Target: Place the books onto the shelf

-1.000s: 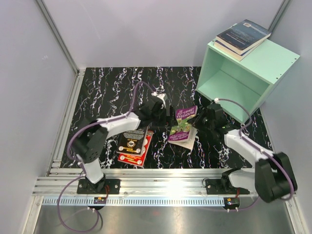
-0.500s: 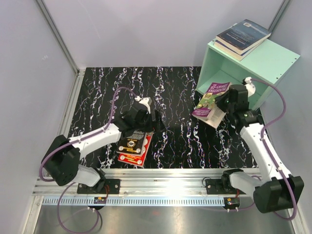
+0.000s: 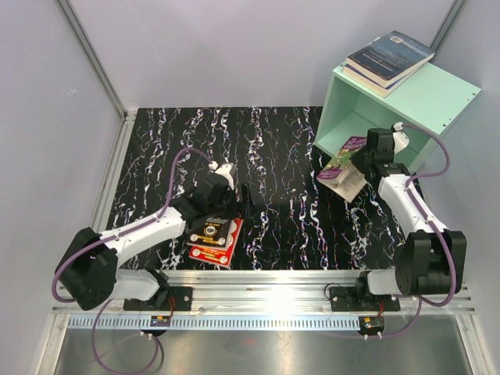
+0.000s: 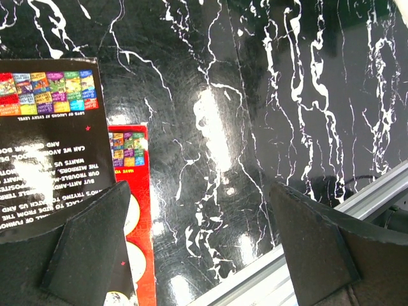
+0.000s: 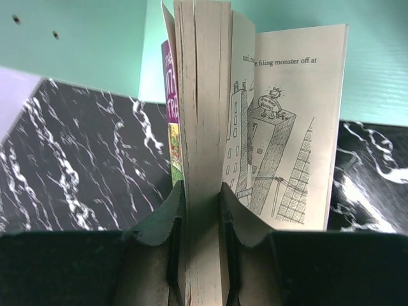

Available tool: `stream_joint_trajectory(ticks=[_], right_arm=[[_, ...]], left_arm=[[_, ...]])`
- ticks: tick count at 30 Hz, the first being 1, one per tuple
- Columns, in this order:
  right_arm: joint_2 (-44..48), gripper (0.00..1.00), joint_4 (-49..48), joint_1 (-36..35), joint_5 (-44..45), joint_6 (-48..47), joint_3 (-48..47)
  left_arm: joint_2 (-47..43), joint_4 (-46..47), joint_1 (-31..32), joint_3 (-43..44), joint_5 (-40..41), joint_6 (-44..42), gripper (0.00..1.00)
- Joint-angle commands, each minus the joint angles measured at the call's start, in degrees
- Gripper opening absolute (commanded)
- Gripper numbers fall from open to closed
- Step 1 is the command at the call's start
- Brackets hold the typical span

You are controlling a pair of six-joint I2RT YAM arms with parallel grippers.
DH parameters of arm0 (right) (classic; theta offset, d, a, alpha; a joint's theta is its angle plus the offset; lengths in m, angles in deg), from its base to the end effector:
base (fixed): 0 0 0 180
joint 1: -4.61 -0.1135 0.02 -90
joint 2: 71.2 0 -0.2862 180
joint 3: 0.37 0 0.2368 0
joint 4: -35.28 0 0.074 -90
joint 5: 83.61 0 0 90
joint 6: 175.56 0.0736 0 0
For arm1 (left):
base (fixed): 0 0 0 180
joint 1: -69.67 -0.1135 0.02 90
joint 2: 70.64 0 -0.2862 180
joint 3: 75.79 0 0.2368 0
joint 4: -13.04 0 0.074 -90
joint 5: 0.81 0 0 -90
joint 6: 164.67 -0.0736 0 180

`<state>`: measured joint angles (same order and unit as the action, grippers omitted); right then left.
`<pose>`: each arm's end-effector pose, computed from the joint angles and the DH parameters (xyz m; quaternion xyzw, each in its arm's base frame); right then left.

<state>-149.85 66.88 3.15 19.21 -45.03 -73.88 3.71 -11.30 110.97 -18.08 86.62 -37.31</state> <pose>0.3166 -0.0083 0.2857 0.3442 0.8205 0.0664 0.4516 0.2090 -0.1880 0.2245 0.0406 0.9088 -0.2786 0.3079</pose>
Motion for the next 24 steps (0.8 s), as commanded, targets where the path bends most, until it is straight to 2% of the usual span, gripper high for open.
stream_joint_trajectory(ticks=[1, 3, 4, 7, 10, 11, 12, 14, 15, 19, 24], right_arm=[[0.5, 0.0, -13.4, 0.4, 5.5, 4.5, 1.3], [-0.2, 0.0, -16.3, 0.7, 7.7, 6.8, 4.2], [-1.1, 0.0, -21.0, 0.9, 8.2, 7.5, 5.1], [-5.3, 0.0, -27.6, 1.1, 5.6, 8.0, 7.8], [-12.5, 0.22, -31.6, 2.9, -1.6, 6.1, 6.3], [-14.1, 0.4, -32.2, 3.1, -3.7, 5.4, 4.8], [-15.6, 0.52, -32.6, 3.1, -5.3, 4.9, 4.2], [-18.5, 0.64, -33.0, 3.1, -8.5, 3.8, 2.8], [-18.9, 0.79, -32.7, 3.1, -8.9, 3.7, 2.4], [-16.9, 0.99, -29.5, 3.1, -10.4, 2.4, 3.2], [-6.9, 1.0, -25.0, 3.0, -10.2, 2.1, 11.6]], left_arm=[[-1.2, 2.6, 0.0, -0.6, 0.0, -0.5, 0.94], [-1.1, 2.8, 0.1, -0.8, -0.1, -0.8, 0.94], [-1.1, 3.0, 0.1, -0.9, -0.2, -0.9, 0.94], [-0.7, 4.0, 0.1, -1.2, -0.8, -1.0, 0.94], [0.5, 4.8, 0.1, -1.2, -1.6, -1.2, 0.94], [0.7, 5.1, 0.1, -1.2, -1.7, -1.2, 0.94], [1.1, 5.5, 0.1, -1.2, -2.0, -1.2, 0.94], [1.8, 6.0, 0.1, -1.3, -2.5, -0.9, 0.94], [2.0, 6.5, 0.1, -1.3, -2.7, -0.6, 0.94], [2.6, 8.0, 0.2, -1.9, -3.5, 0.3, 0.94], [5.9, 9.5, 0.9, -0.6, -4.1, 0.7, 0.94]])
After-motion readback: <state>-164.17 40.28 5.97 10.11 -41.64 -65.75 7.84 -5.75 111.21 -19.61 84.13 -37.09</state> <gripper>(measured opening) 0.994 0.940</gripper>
